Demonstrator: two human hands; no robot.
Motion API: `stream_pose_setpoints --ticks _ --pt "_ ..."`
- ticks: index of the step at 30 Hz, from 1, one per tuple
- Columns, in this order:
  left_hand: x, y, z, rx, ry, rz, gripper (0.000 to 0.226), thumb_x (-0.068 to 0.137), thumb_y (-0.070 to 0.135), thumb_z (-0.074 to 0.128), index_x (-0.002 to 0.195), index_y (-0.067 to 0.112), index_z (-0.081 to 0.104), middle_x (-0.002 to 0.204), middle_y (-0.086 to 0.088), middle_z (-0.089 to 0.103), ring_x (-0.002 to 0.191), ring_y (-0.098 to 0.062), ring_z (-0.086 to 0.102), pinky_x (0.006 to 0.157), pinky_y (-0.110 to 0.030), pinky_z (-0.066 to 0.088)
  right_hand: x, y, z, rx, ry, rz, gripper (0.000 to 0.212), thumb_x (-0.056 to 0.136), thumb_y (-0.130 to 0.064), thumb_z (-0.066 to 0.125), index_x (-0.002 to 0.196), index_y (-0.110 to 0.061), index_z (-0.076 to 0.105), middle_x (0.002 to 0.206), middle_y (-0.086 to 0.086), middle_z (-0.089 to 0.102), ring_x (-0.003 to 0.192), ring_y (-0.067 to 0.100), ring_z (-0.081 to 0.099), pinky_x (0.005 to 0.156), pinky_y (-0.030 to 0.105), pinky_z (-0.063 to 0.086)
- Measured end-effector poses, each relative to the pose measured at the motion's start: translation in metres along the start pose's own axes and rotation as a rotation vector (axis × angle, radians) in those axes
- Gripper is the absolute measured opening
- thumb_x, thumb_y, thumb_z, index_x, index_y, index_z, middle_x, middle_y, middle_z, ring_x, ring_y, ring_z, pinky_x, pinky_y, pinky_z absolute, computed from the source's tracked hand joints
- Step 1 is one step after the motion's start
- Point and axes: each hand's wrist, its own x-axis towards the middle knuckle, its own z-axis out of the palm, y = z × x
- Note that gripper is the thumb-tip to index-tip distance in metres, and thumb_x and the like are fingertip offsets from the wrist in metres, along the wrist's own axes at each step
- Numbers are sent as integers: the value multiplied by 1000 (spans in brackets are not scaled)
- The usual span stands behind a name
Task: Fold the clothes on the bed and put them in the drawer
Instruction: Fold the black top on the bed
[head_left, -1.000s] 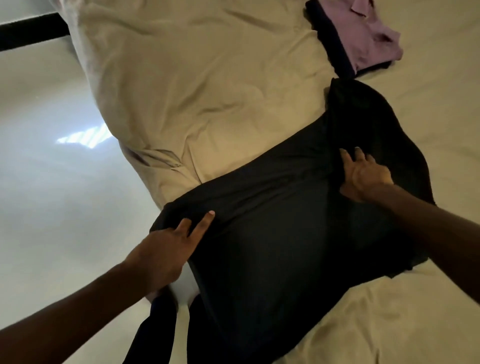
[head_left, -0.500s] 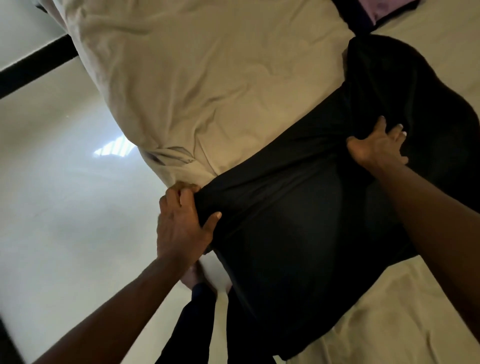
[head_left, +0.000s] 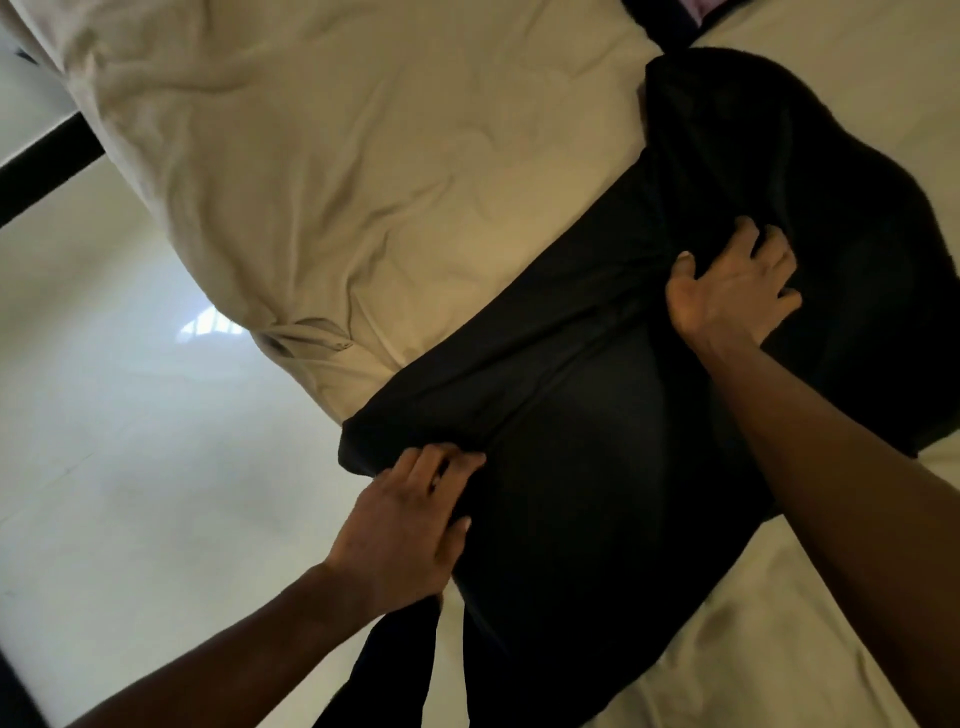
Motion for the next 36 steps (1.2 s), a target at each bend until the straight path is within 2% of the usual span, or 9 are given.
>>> stream_pose_setpoints --ticks 3,5,12,15,18,22,26,31,36 --pt "22 4 -12 -1 -32 77 27 96 56 47 91 34 60 79 17 56 61 -1 55 57 -22 49 16 6 -11 93 58 117 84 97 -49 52 162 -14 11 160 18 28 145 38 30 111 57 34" --pt "44 6 -24 9 56 89 30 98 54 47 86 31 63 68 16 57 58 -2 55 58 -25 51 29 9 -18 132 64 170 95 96 -52 54 163 -12 1 158 19 32 143 39 34 110 56 36" --pt "179 20 -47 2 252 -152 34 98 48 54 127 31 57 126 4 53 116 -17 51 98 -42 45 74 0 -25 155 63 125 82 91 -66 57 152 -15 37 153 17 40 139 39 39 109 54 34" --pt "258 31 -62 -240 305 -267 40 98 44 59 134 28 54 131 1 53 123 -19 52 105 -40 44 101 0 -29 730 209 327 34 103 -43 52 113 -16 69 117 11 70 108 29 65 92 37 46" --pt "338 36 -77 -396 291 -283 42 98 39 62 136 24 53 132 2 58 122 -18 56 106 -34 45 120 14 -35 1381 284 690 26 106 -31 47 92 -16 62 89 4 66 75 21 66 69 33 55" --pt "423 45 -98 -462 293 -307 38 96 37 65 129 21 60 118 4 68 113 -19 64 98 -28 46 119 16 -25 937 0 373 58 81 -69 69 113 -21 69 104 -6 71 100 15 66 96 35 54" --pt "481 60 -110 -518 257 -153 34 91 32 72 124 30 67 99 13 68 98 -11 68 98 -31 53 121 5 -23 980 79 249 17 90 -36 74 88 -20 71 70 -12 62 71 6 58 77 31 51" --pt "510 72 -114 -455 254 84 57 77 9 55 128 31 67 135 3 55 124 -18 57 112 -34 45 97 32 -23 1704 351 760 16 84 -23 68 99 -21 69 113 11 72 111 29 67 97 41 56" --pt "531 66 -122 -113 47 118 19 84 19 70 97 32 68 111 2 70 105 -19 66 98 -36 53 79 52 -16 1674 130 776 43 80 -35 75 121 -27 65 123 3 69 113 23 67 100 44 55"
